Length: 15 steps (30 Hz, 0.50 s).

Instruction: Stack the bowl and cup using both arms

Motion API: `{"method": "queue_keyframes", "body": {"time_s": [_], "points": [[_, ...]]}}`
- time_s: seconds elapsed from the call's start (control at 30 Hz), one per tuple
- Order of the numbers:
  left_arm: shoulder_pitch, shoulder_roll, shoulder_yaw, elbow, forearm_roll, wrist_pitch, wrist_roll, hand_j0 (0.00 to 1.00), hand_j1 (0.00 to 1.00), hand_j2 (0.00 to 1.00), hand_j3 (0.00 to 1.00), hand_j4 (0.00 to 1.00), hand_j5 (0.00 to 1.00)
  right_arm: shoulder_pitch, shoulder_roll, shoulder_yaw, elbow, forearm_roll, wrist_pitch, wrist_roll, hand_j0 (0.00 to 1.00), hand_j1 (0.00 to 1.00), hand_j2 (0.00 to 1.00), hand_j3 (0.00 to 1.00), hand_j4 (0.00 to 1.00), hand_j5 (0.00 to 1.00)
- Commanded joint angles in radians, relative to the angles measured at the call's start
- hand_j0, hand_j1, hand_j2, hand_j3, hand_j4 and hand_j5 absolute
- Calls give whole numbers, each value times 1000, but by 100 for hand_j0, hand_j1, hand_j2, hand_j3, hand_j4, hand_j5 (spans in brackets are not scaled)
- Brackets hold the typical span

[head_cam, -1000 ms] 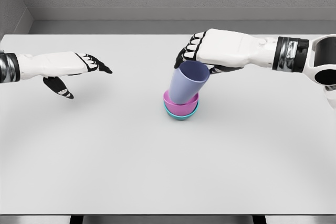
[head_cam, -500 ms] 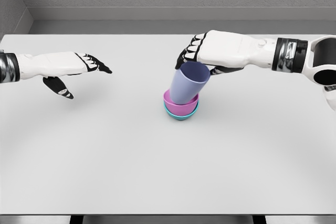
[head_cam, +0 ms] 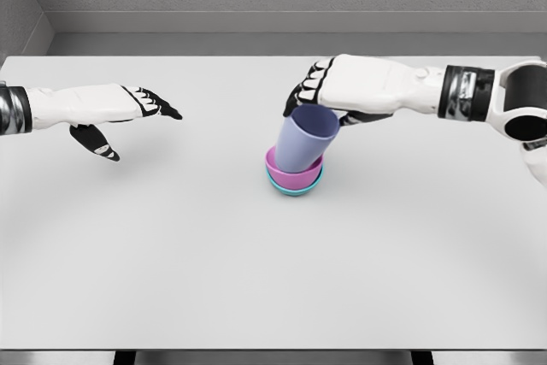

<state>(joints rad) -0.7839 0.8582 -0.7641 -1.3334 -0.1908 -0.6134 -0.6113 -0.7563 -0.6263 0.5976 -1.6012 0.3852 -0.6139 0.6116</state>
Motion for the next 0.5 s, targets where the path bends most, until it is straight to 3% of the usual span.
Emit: {"method": "queue_keyframes", "body": {"time_s": [0.0,0.17,0.2,0.23,0.47], "points": [[0,1,2,-1,7,3,0,100,100,100,100,100,100,0,5,2,3,4,3,-1,69,69,69,69,69,69],[0,1,0,0,7,3,0,100,100,100,100,100,100,5,8,5,15,8,3,-1,69,69,69,69,69,69],[0,1,2,0,7,3,0,100,100,100,100,100,100,3,8,5,17,8,3,-1,91,91,91,91,91,91],[0,1,0,0,7,3,0,100,100,100,100,100,100,3,8,4,20,8,3,-1,100,100,100,100,100,100],[0,1,0,-1,7,3,0,100,100,100,100,100,100,5,10,-2,23,6,3,-1,100,100,100,100,100,100]]}}
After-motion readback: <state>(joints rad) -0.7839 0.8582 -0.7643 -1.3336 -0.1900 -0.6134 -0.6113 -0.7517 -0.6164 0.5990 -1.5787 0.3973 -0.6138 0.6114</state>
